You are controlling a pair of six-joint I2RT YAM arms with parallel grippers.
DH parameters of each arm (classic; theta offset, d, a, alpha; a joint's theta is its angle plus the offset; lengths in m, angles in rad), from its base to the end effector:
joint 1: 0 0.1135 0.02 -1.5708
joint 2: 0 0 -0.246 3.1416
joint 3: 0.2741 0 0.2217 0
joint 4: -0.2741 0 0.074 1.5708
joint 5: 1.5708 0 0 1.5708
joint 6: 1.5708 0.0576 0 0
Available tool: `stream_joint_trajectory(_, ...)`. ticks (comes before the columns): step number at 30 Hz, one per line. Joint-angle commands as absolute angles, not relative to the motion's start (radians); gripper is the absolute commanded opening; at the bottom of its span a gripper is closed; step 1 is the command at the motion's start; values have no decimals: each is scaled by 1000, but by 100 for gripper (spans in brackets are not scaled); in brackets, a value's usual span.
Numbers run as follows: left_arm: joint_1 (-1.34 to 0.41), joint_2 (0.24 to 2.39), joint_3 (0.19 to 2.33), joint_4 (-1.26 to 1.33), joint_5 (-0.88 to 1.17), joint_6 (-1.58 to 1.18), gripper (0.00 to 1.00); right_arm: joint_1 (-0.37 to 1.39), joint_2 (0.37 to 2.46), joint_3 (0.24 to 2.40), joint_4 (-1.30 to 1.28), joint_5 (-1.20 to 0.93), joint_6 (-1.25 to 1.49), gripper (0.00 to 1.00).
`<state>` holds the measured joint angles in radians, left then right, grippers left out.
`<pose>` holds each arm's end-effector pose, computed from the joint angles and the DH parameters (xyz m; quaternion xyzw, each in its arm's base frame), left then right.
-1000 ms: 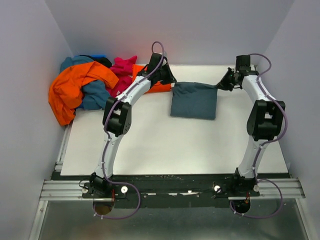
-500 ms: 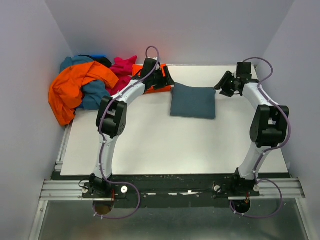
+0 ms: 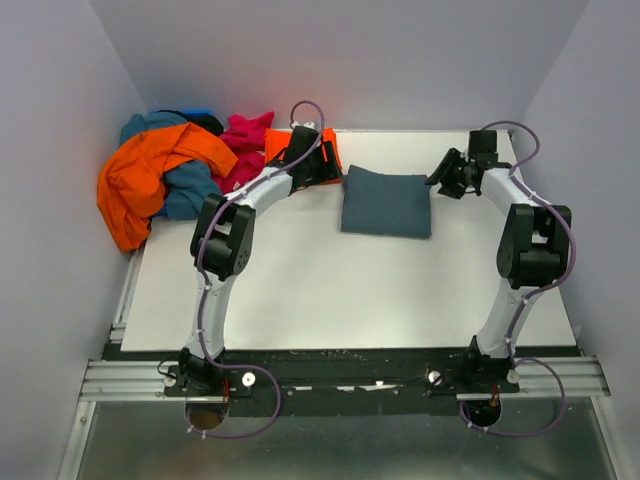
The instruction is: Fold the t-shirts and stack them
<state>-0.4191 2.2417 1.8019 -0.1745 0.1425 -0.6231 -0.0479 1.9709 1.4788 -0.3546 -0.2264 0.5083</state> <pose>0.4522 -0.2104 0.1941 -0.0576 0.8843 -0.2834 0.3667 0.4186 -0.0071 0.1946 0.2166 0.9045 0.1831 0.3185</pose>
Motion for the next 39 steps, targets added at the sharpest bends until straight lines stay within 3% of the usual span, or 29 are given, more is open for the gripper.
stream_joint_trajectory(1, -396, 2148, 1689, -154, -25, -665, 73, -54, 1965, 1431, -295, -227, 528, 56)
stream_joint_trajectory(3, -356, 2108, 1555, 28, 105, -830, 67, -54, 1945, 1408, -272, -216, 540, 56)
stream_joint_trajectory(5, -330, 2057, 1415, 200, 135, -1001, 67, -54, 1934, 1391, -258, -213, 548, 55)
stream_joint_trajectory(14, -339, 1962, 1075, 478, -190, -1454, 62, -54, 1919, 1388, -250, -233, 558, 54)
stream_joint_trajectory(24, -353, 2085, 1153, 532, -344, -1534, 62, -54, 1924, 1388, -247, -247, 564, 53)
stream_joint_trajectory(33, -353, 2123, 1232, 394, -385, -1551, 59, -54, 1917, 1394, -247, -245, 566, 53)
stream_joint_trajectory(39, -353, 2125, 1227, 368, -406, -1560, 53, -54, 1919, 1393, -245, -253, 569, 53)
